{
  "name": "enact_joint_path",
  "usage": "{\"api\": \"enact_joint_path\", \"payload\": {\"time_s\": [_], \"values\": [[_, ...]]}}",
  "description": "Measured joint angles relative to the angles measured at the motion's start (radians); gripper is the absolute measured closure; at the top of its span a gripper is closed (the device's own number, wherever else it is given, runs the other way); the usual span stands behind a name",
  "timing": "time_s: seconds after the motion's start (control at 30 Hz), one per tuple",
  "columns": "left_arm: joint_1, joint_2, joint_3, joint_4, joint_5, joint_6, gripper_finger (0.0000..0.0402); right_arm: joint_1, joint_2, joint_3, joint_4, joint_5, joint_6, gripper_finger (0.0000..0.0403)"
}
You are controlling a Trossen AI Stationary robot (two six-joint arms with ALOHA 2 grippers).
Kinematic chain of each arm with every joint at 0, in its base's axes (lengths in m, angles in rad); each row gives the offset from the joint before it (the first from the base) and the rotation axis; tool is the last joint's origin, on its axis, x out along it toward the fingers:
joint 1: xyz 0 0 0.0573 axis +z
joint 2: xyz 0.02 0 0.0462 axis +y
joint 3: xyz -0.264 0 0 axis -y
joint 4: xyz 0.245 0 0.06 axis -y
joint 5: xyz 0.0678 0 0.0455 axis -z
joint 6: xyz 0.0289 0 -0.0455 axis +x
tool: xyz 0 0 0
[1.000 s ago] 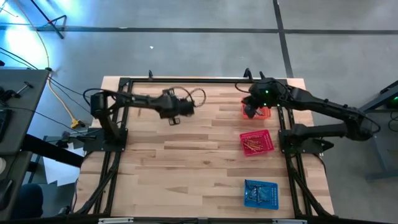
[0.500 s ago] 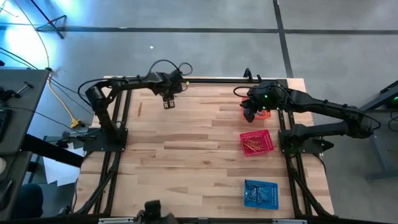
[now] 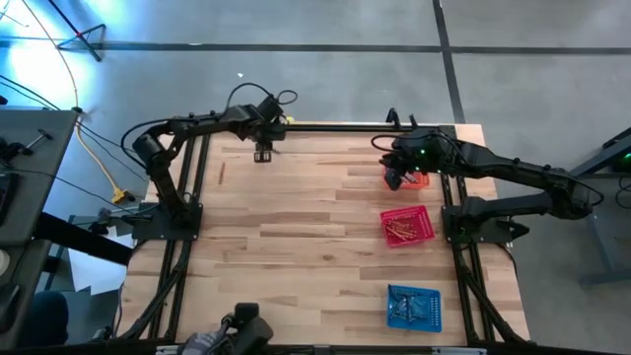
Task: Sort crayons
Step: Put the gray crayon into the orange bin
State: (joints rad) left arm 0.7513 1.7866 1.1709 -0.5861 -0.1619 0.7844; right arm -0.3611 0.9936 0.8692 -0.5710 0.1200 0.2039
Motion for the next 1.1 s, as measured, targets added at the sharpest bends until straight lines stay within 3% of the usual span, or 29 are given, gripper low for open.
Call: {"api": "enact_joint_path", "payload": {"time_s": [0.2, 0.6, 0.87, 1.1], "values": [[0.015, 0.045, 0.000, 0.088, 0.019, -0.008, 0.0266, 0.000, 0.000, 0.000, 0.042, 0.000, -0.002, 0.0334], [0.019, 0.144, 0.006, 0.107, -0.004, 0.085, 0.0266, 0.000, 0.000, 0.000, 0.067, 0.000, 0.005, 0.0334], [0.034, 0.156, 0.006, 0.075, 0.020, 0.058, 0.0266, 0.000, 0.000, 0.000, 0.072, 0.000, 0.005, 0.0334], [0.033, 0.167, 0.069, 0.135, -0.083, 0.058, 0.0266, 0.000, 0.000, 0.000, 0.072, 0.001, -0.002, 0.0334]]}}
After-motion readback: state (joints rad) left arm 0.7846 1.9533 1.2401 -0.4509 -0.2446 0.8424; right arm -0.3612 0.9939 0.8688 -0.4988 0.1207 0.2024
